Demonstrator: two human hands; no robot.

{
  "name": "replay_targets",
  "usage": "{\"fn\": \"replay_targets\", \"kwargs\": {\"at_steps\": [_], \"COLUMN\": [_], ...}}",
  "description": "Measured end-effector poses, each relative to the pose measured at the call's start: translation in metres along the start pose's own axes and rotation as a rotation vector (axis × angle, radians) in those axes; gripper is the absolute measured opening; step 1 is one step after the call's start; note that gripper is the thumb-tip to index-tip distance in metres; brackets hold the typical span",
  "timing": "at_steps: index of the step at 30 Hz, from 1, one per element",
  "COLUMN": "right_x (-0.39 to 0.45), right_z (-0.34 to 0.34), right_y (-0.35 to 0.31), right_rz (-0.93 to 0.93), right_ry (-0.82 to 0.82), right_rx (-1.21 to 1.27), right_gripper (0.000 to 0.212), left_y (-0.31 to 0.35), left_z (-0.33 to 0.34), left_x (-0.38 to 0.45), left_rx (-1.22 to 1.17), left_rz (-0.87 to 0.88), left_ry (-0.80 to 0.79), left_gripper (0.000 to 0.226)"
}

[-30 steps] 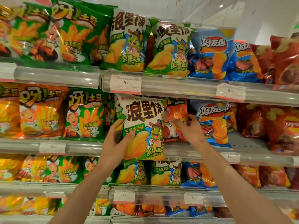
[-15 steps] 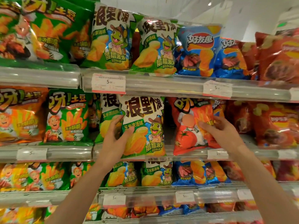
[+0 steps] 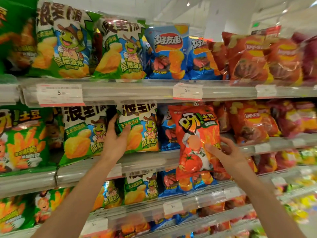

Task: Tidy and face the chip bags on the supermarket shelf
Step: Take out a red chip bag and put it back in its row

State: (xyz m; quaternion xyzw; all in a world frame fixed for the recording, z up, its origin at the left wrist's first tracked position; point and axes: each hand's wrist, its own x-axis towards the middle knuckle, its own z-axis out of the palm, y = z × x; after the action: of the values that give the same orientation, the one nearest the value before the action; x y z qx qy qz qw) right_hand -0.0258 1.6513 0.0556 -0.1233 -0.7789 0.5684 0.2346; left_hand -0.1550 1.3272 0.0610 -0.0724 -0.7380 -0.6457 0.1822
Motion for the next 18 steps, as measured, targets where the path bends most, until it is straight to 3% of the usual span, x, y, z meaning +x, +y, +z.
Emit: {"fn": "replay_targets", "kwargs": {"at_steps": [7,11,18], "right_x": [-0.002,-0.002,-0.004], "right_z": [0.000,0.007,0.014], "right_y": [0.005,0.010,0.010], "right_rz": [0.016,0.027,0.026], "right_ry": [-0.033,-0.076,-0.129], "right_rx": [0.033,0.032,0.107], "right_gripper": [0.055,0.092,0.082], "left_y": [-0.017,-0.012,-0.002], "left_z": [0.007,0.005,0.000], "left_x": [0.001,-0.009,-0.033], "left_rx": [0.163,0.234,0.411], "left_rz": [-0.097,0.098,0.350], "left_ry": [-0.079,-0.068,0.055], "left_gripper": [0.066,0.067,0.057]}}
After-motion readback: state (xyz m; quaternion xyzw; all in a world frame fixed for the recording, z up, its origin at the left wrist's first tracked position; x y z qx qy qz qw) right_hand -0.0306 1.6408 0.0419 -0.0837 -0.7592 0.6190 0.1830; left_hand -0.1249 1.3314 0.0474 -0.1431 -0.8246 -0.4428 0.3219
